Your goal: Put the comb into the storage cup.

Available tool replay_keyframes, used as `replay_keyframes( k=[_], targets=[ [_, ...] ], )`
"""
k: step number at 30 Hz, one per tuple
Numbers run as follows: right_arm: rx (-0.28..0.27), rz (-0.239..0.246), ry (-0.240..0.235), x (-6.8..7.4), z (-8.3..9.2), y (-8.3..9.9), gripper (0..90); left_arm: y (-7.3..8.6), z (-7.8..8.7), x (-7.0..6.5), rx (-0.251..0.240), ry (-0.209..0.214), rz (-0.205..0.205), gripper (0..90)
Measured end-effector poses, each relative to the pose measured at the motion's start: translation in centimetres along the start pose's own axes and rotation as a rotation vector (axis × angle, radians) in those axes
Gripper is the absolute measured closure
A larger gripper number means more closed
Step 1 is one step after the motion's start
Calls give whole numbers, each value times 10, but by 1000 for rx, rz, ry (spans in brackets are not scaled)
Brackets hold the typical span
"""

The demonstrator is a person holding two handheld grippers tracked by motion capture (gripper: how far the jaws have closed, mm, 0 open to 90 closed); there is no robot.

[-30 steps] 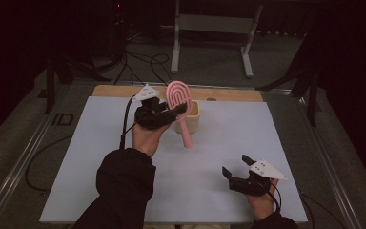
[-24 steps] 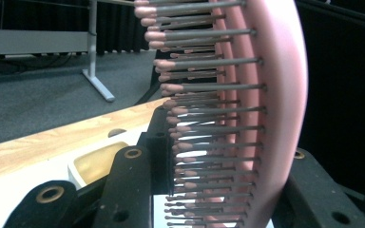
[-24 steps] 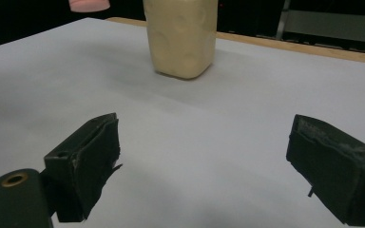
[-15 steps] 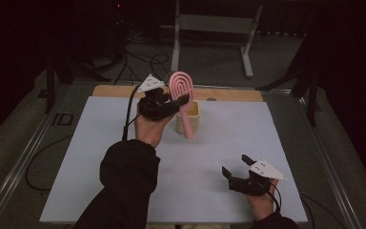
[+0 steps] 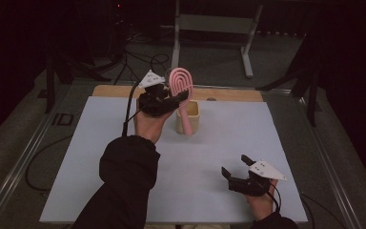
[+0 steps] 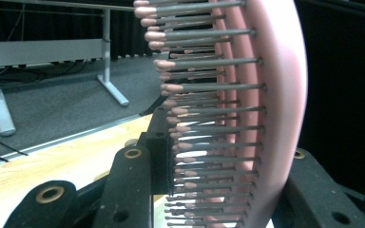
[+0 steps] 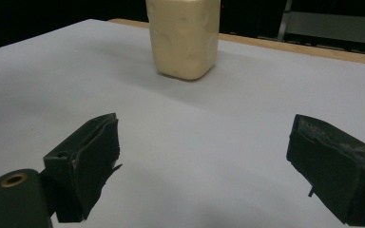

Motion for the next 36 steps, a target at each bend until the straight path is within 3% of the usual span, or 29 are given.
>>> replay_keyframes(
  k=[8, 36],
  targets=[
    [-12, -22, 3, -3, 2, -1, 103, -10, 0, 3, -15, -23, -16, 646],
    [-9, -14, 4, -2, 0, 0, 105, -21, -13, 19, -56, -96, 9, 645]
  ],
)
Point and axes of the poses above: each handheld gripper's, and its own axes: z roughly backward along the jaws, y roughly out of its underside, x roughly to its left, the point moved 4 cm from there along -z, roughly forward along the jaws, and after that the axes turned 1 degree about -z, right-handed, at the moved point
